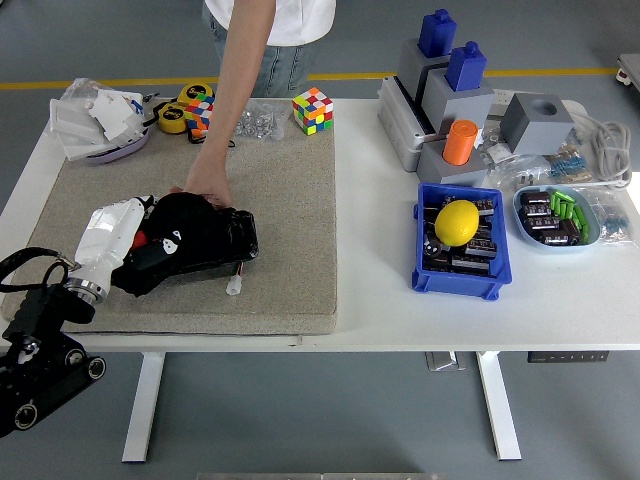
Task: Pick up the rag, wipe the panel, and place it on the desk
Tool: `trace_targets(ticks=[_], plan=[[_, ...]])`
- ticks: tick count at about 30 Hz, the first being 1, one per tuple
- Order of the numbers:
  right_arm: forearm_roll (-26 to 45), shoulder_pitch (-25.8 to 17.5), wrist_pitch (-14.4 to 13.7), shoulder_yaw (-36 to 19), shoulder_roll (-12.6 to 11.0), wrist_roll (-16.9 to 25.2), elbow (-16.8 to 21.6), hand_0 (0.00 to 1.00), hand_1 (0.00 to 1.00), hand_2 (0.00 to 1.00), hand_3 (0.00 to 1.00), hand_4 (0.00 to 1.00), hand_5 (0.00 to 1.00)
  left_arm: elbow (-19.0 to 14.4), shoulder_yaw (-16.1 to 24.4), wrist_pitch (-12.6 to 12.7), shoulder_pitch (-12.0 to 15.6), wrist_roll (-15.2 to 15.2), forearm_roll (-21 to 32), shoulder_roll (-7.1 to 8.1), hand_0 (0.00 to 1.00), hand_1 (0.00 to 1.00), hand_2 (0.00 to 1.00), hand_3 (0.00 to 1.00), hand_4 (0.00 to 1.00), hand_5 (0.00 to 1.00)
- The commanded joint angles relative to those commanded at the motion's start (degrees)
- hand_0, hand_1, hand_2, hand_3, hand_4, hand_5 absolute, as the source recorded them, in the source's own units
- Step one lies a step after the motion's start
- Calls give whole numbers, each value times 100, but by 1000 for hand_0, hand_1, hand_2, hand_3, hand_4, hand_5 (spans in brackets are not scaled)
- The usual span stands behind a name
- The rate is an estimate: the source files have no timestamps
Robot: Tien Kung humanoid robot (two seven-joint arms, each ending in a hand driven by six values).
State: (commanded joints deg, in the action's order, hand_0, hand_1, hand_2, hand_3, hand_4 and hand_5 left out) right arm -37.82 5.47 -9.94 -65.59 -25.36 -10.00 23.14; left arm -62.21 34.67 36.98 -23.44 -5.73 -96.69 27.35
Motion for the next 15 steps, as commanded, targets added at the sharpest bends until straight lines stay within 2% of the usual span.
trace_targets(ticks=[15], plan=[[-35, -41, -2, -54, 0, -6, 17, 743, 631, 689, 596, 967, 580, 69, 632, 0, 443, 22, -216, 236, 196, 99, 271, 592, 554, 376]])
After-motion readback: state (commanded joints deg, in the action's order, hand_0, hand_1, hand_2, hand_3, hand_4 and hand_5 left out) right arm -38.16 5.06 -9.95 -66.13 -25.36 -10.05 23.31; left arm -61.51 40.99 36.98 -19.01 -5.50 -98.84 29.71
